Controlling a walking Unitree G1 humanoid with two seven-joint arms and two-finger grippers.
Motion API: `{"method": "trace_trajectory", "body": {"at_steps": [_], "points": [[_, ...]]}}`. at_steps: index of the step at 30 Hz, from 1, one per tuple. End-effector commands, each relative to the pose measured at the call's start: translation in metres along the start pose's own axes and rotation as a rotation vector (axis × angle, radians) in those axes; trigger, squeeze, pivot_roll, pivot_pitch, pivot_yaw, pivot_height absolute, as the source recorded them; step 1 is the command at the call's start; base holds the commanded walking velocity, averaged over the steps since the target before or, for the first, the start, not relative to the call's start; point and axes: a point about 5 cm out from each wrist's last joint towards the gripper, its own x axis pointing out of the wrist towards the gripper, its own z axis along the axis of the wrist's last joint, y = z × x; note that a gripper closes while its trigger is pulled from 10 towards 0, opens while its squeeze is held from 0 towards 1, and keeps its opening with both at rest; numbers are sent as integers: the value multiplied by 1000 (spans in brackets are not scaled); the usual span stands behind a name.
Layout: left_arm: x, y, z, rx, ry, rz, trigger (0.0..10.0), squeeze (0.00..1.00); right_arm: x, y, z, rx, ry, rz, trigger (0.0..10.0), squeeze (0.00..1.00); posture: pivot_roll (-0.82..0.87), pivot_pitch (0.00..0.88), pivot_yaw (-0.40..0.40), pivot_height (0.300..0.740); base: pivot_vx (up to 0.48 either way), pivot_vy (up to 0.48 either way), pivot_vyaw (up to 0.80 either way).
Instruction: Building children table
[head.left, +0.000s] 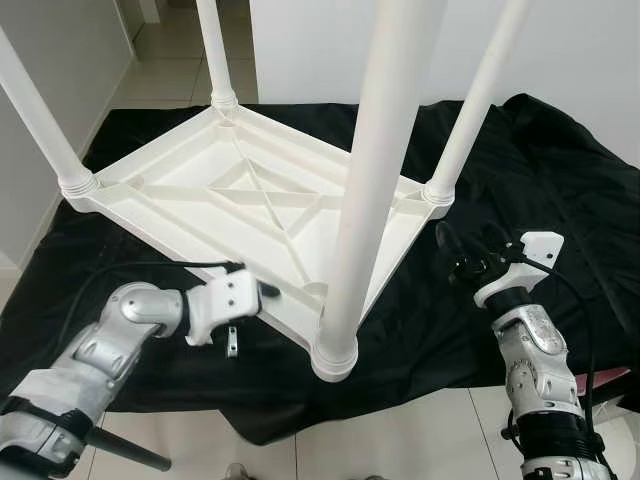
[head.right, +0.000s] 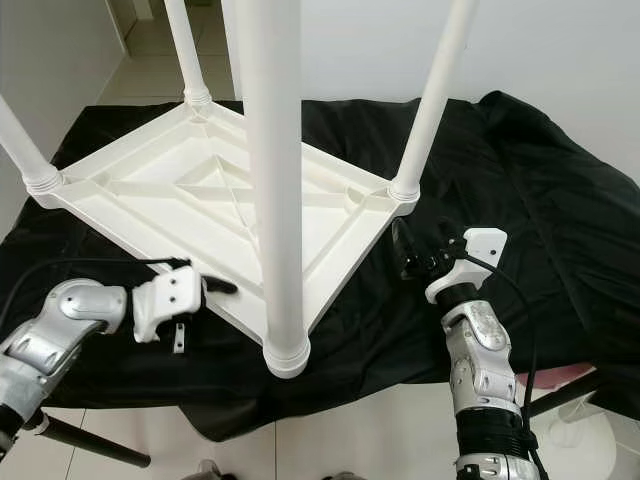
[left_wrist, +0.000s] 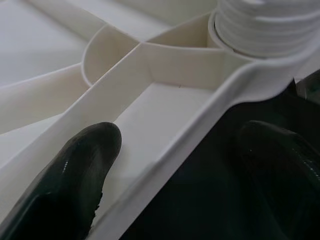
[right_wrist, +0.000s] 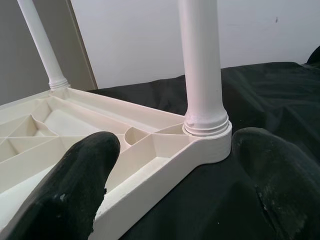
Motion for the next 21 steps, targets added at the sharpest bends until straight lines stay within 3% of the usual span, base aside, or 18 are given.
{"method": "trace_trajectory", "body": {"at_steps": [1,11,15,16,17,18,19,20,21], "points": [[7,-2,0,-28,-10,-66,10000,0,1,2,-2,-5,15,5,10000,0,-40,95,-6,740,0,0,0],[38,6,5,-44,-43,-47,10000,0,-4,0,-1,-2,10,-22,10000,0,-62,113,10,740,0,0,0],[40,11,3,-89,-57,-55,10000,0,-4,0,-1,-4,8,-26,10000,0,-68,115,11,740,0,0,0],[39,13,0,-102,-45,-49,5804,0,-5,-1,0,-6,6,-31,10000,0,-71,117,14,740,0,0,0],[37,16,-2,-111,-32,-36,4353,0,-5,-2,0,-8,5,-36,10000,0,-71,119,15,740,0,0,0],[37,16,-2,-111,-32,-36,4353,0,-5,-2,0,-8,5,-36,10000,0,-71,119,15,740,0,0,0],[34,20,-6,-123,-16,-13,2157,0,-5,-3,1,-10,4,-39,10000,0,-71,119,15,740,0,0,0],[34,20,-6,-123,-16,-13,2157,0,-5,-3,1,-10,4,-39,10000,0,-71,119,15,740,0,0,0],[30,25,-11,-131,0,30,0,0,-7,-3,1,-11,4,-45,10000,0,-70,121,18,740,0,0,0]]}}
